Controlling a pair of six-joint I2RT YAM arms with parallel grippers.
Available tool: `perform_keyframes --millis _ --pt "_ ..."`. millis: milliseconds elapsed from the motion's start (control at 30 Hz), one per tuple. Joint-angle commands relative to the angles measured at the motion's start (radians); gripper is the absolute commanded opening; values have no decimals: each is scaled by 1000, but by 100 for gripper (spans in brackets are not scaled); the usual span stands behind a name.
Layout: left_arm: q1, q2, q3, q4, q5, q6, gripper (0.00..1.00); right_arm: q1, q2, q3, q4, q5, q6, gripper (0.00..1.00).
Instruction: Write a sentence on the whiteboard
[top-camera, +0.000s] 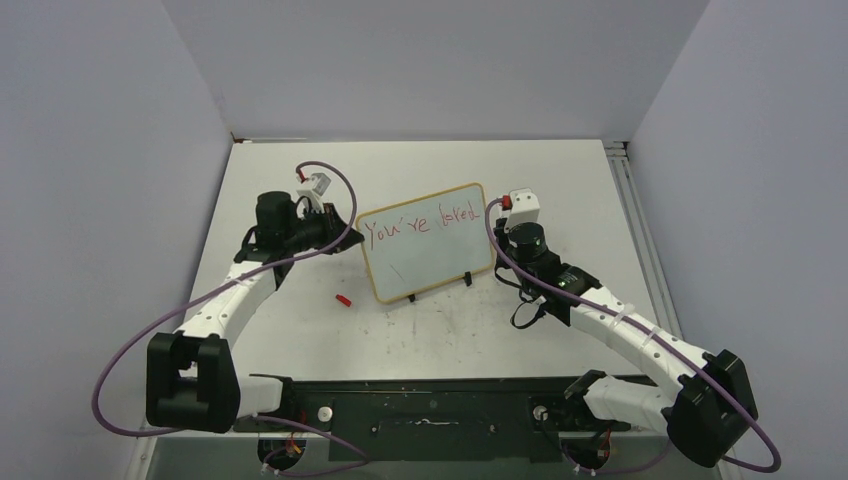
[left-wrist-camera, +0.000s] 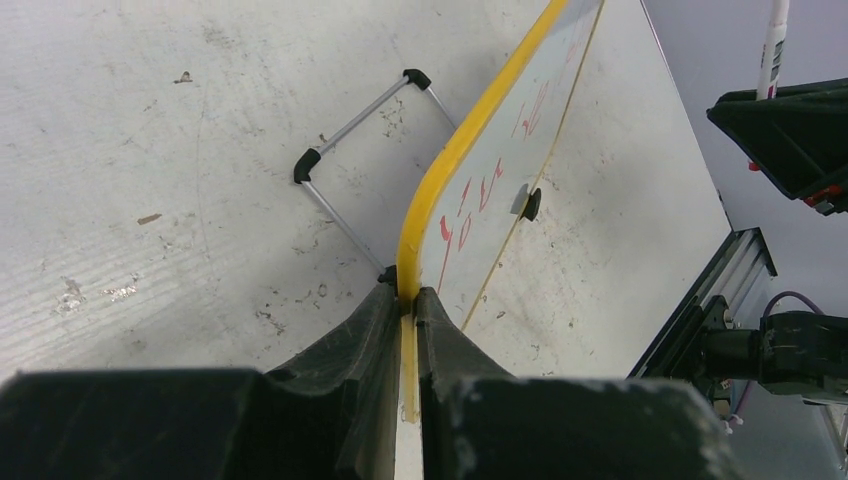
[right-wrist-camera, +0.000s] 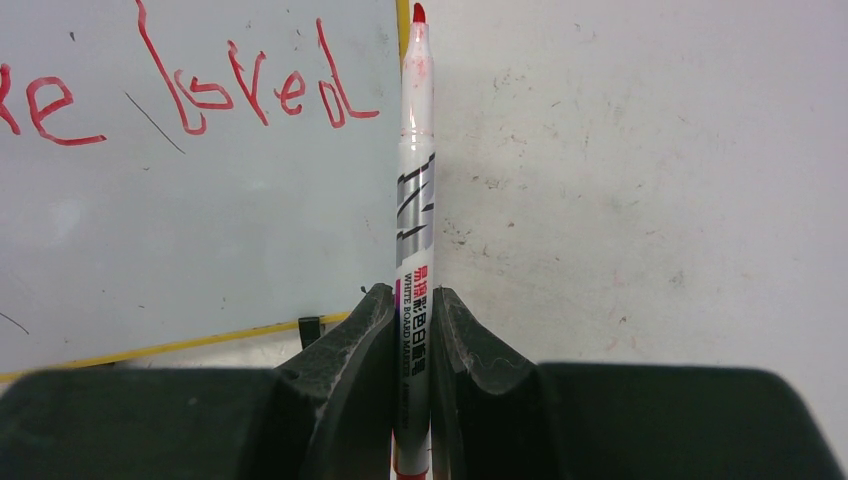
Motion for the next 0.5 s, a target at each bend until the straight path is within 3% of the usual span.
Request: perform_keyframes --millis 0,467 --pt "6 38 88 84 10 -20 0 -4 -20 7 17 0 -10 5" --pt "12 63 165 95 32 -72 0 -4 -8 2 19 4 -11 5"
